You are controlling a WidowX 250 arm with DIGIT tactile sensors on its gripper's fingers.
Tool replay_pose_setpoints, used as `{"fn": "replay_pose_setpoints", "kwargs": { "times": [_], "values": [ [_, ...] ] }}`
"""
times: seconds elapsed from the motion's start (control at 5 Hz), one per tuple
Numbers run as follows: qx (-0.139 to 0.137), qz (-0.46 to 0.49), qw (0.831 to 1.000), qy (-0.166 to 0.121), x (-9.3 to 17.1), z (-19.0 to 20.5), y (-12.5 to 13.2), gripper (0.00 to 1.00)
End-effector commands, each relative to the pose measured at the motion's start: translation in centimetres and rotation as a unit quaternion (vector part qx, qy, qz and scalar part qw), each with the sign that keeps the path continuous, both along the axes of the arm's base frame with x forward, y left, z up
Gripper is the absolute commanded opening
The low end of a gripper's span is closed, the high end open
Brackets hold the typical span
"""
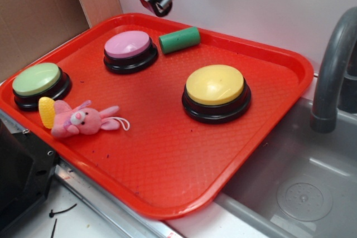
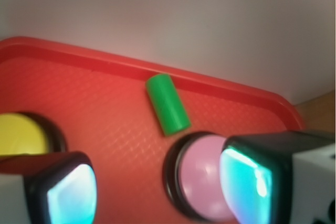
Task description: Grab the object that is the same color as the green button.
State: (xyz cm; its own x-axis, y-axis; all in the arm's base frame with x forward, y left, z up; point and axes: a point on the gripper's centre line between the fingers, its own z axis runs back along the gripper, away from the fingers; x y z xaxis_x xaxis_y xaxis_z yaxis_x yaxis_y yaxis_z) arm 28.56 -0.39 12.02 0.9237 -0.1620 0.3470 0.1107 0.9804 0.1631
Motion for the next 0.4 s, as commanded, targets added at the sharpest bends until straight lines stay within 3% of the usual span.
{"fn": "replay_pose_setpoints", "kwargs": {
  "times": [0.0,0.2],
  "values": [
    [-0.003,0.027,0.998,-0.049,4.6,-2.1,1.4,1.0],
    [0.017,0.018,0.999,-0.042,6.3,-4.1,1.7,1.0]
  ]
}}
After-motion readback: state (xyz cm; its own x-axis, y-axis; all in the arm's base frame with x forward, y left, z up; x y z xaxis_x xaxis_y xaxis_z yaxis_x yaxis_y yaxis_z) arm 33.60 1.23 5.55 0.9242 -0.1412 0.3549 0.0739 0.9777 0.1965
